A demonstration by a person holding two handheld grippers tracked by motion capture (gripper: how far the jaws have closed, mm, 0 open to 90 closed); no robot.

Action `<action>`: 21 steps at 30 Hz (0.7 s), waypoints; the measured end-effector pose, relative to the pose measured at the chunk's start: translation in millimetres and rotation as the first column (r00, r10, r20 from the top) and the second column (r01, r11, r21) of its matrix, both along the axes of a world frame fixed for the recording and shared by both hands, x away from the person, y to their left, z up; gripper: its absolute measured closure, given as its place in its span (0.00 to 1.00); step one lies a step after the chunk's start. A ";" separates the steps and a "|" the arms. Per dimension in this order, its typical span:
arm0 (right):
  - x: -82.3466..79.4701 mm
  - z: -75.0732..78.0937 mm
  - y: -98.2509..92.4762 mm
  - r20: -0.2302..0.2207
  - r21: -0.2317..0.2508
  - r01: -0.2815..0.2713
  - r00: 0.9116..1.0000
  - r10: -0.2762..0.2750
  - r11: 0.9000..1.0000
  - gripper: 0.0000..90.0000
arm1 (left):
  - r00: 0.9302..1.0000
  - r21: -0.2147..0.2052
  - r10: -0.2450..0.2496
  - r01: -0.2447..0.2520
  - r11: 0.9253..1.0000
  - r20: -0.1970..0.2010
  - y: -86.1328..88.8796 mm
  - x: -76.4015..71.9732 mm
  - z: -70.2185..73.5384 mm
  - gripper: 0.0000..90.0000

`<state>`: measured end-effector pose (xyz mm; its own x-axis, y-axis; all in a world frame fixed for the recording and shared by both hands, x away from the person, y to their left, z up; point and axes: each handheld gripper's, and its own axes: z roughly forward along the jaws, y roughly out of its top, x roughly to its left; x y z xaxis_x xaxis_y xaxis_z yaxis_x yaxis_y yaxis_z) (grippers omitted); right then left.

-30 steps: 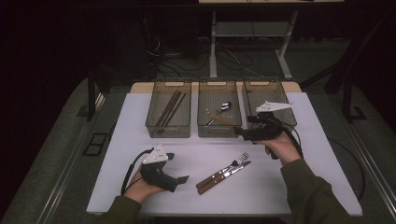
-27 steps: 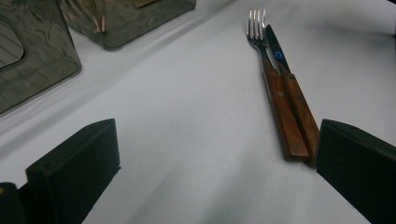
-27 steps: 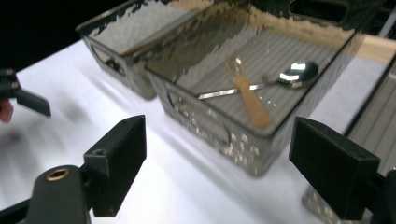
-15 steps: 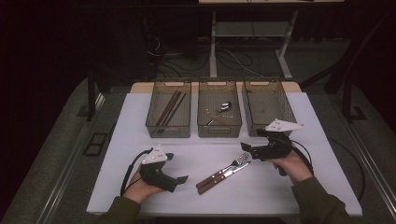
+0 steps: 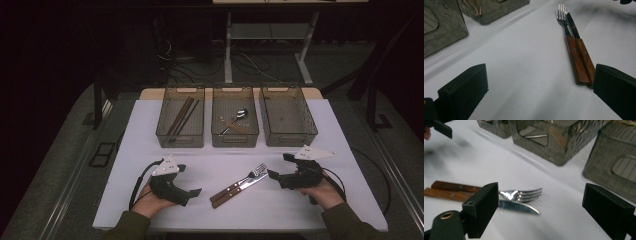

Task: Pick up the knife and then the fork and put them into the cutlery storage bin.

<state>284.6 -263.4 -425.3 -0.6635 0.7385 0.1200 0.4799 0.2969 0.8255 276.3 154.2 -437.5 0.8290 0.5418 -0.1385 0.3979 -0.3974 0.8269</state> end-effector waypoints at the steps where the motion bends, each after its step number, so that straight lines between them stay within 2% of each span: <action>1: -1.4 -1.3 -1.8 0.003 0.003 0.002 1.000 -0.002 1.000 0.15 | 1.000 -0.003 0.000 0.000 1.000 0.001 0.0 -0.4 0.2 0.00; 12: -21.0 -7.1 -18.4 0.013 0.015 0.002 1.000 -0.003 1.000 0.15 | 1.000 0.014 0.006 -0.006 1.000 0.011 -0.7 0.7 2.5 0.00; 19: -27.5 -14.7 -22.3 0.000 -0.016 -0.011 1.000 0.011 1.000 0.15 | 1.000 0.029 0.009 -0.010 1.000 0.023 -7.9 1.6 7.8 0.01; 21: -28.5 -15.8 -23.0 -0.002 -0.025 -0.013 1.000 0.013 1.000 0.15 | 1.000 0.024 -0.003 0.002 1.000 0.027 -11.3 2.4 10.6 0.04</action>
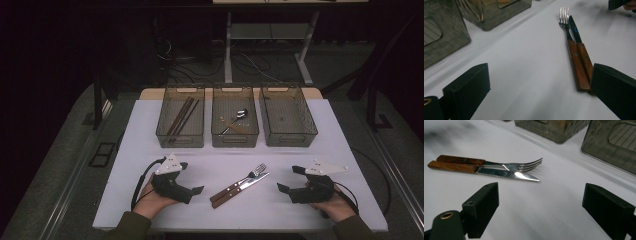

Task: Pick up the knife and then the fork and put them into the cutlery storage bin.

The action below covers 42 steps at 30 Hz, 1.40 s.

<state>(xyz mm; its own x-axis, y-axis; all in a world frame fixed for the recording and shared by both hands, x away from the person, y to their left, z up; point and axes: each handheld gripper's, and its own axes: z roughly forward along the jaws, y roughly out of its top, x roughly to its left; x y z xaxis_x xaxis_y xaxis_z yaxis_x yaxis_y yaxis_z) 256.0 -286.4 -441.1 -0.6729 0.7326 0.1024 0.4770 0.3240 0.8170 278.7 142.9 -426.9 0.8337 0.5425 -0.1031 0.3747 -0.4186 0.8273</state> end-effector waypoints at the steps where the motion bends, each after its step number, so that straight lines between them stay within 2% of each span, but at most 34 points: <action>1: 0.0 0.1 0.2 0.005 -0.005 0.001 1.000 -0.001 1.000 0.15 | 1.000 -0.002 0.007 -0.007 1.000 0.001 -2.0 0.4 1.7 0.06; 4: 0.7 0.8 0.9 0.004 0.007 0.001 1.000 -0.001 1.000 0.15 | 1.000 -0.012 0.010 -0.010 1.000 0.012 -9.7 2.4 5.7 0.16; 7: 0.9 0.0 1.3 0.005 -0.006 -0.007 1.000 0.007 1.000 0.15 | 1.000 -0.010 0.001 -0.001 1.000 0.001 -18.0 4.5 6.7 0.21; 10: 1.3 -0.2 1.6 0.005 -0.011 -0.009 1.000 0.009 1.000 0.15 | 1.000 0.007 -0.020 0.020 1.000 -0.006 -26.5 5.9 6.9 0.28; 13: 1.3 -0.3 1.9 0.004 -0.012 -0.007 1.000 0.007 1.000 0.15 | 0.999 -0.005 -0.043 0.043 0.999 -0.010 -34.3 6.3 7.3 0.36; 17: 1.1 -0.2 2.4 0.001 -0.013 -0.010 1.000 0.010 1.000 0.15 | 0.998 -0.002 -0.068 0.068 0.998 -0.011 -47.0 7.5 6.7 0.44; 21: 1.5 -0.3 1.8 0.002 -0.011 -0.007 1.000 0.007 1.000 0.15 | 0.995 -0.002 -0.094 0.094 0.996 -0.036 -59.6 10.0 5.0 0.53; 25: 1.6 0.1 0.9 0.000 -0.007 0.003 1.000 -0.003 1.000 0.15 | 0.991 0.010 -0.119 0.120 0.993 -0.061 -73.0 11.2 2.2 0.59; 28: 1.6 0.0 1.0 -0.001 -0.007 0.003 1.000 -0.003 1.000 0.15 | 0.989 0.023 -0.134 0.136 0.990 -0.063 -81.3 11.6 -0.1 0.64; 32: 1.9 0.2 0.7 0.003 -0.009 0.005 1.000 -0.005 1.000 0.15 | 0.987 0.026 -0.139 0.142 0.990 -0.078 -88.8 14.6 -1.7 0.71; 33: 2.0 0.2 0.6 0.006 -0.008 0.005 1.000 -0.005 1.000 0.15 | 0.988 0.028 -0.131 0.134 0.991 -0.076 -90.6 14.9 -2.1 0.73; 36: 1.9 -0.1 1.1 0.001 -0.011 0.005 1.000 -0.005 1.000 0.15 | 0.987 0.023 -0.136 0.138 0.990 -0.090 -94.8 16.9 -5.1 0.74; 42: 2.5 -1.3 2.3 -0.003 -0.016 0.003 1.000 -0.003 1.000 0.15 | 0.986 0.053 -0.133 0.138 0.989 -0.102 -105.2 17.3 -11.6 0.78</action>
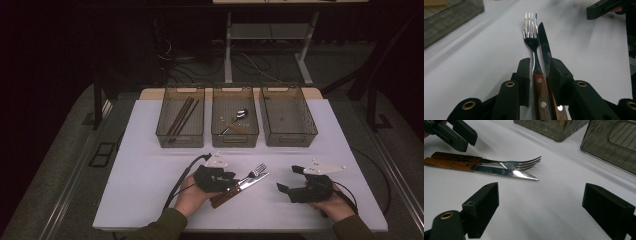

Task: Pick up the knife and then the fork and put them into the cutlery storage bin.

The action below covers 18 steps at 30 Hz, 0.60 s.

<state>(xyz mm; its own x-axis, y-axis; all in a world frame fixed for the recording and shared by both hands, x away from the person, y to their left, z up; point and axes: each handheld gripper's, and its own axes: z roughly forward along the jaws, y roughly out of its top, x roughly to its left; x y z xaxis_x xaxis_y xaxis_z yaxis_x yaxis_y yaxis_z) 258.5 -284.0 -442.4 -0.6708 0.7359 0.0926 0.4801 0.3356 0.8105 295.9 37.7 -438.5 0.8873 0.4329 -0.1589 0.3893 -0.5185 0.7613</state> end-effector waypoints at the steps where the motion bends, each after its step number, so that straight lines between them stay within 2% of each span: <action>1: 0.2 -0.1 0.2 0.001 0.000 0.000 1.000 0.000 1.000 0.15 | 1.000 0.004 -0.003 0.003 1.000 -0.004 -1.7 0.2 -1.1 0.78; 3: 0.2 -0.2 0.3 0.004 0.000 -0.003 1.000 0.003 1.000 0.15 | 1.000 0.015 0.006 -0.006 1.000 -0.004 -4.7 -0.7 -3.0 0.79; 8: 0.0 -0.3 0.2 0.002 -0.002 -0.003 1.000 0.003 1.000 0.15 | 1.000 0.042 -0.011 0.011 0.999 0.001 -9.1 0.0 -7.9 0.80; 9: 0.0 -0.2 0.0 0.003 -0.002 -0.004 1.000 0.004 1.000 0.15 | 1.000 0.059 -0.025 0.024 0.998 0.003 -9.2 0.3 -8.2 0.80; 16: -0.3 0.0 0.3 0.003 -0.003 -0.008 1.000 0.008 1.000 0.15 | 1.000 0.075 -0.006 0.004 0.997 0.027 -10.7 -1.1 -10.7 0.82; 18: -0.4 0.0 0.5 0.002 -0.004 -0.009 1.000 0.009 1.000 0.15 | 0.999 0.095 -0.013 0.009 0.995 0.036 -10.1 -0.9 -10.3 0.82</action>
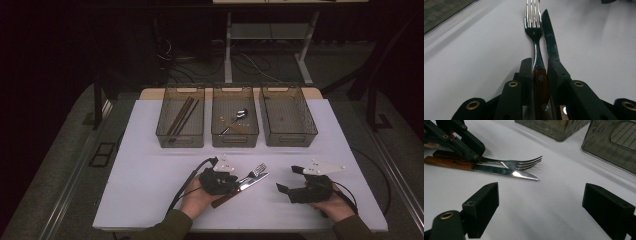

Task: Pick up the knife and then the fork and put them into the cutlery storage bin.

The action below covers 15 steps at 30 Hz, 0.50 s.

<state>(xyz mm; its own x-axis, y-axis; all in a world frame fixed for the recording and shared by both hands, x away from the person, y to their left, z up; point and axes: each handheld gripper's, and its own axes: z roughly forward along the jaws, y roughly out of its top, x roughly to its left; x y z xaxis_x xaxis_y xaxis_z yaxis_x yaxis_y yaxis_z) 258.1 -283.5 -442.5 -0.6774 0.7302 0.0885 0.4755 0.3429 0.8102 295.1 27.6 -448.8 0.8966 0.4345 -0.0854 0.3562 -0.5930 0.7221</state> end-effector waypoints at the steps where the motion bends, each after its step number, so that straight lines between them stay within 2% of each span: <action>1: 0.0 0.1 0.0 0.000 -0.001 0.000 1.000 0.000 1.000 0.15 | 1.000 -0.001 -0.002 0.002 1.000 -0.001 0.2 0.2 -0.2 0.82; 2: 0.0 0.1 0.0 0.000 -0.001 0.000 1.000 0.000 1.000 0.15 | 1.000 -0.008 0.005 -0.005 1.000 -0.002 -0.4 -0.1 -0.7 0.82; 6: 0.2 -0.2 0.3 0.000 -0.001 -0.002 1.000 0.002 1.000 0.15 | 1.000 0.010 -0.003 0.003 1.000 0.018 -0.8 0.7 -1.5 0.80; 10: 0.2 -0.1 0.6 0.000 -0.001 -0.003 1.000 0.003 1.000 0.15 | 1.000 -0.006 0.020 -0.020 1.000 0.021 -3.7 -0.8 -4.7 0.81; 14: 0.3 -0.3 0.7 -0.003 -0.003 -0.003 1.000 0.003 1.000 0.15 | 0.999 0.027 0.008 -0.009 1.000 0.031 -2.8 -1.0 -3.9 0.82; 15: 0.4 -0.4 1.0 -0.004 -0.004 -0.003 1.000 0.003 1.000 0.15 | 0.999 0.015 0.017 -0.018 1.000 0.037 -4.2 -2.0 -4.7 0.82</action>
<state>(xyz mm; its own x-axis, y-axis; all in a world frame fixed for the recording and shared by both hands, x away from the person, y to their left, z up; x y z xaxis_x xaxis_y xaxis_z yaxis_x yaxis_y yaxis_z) 258.5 -282.5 -442.8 -0.6794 0.7284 0.0884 0.4773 0.3473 0.8072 293.1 23.4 -453.5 0.8913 0.4511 -0.0461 0.3401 -0.5979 0.7258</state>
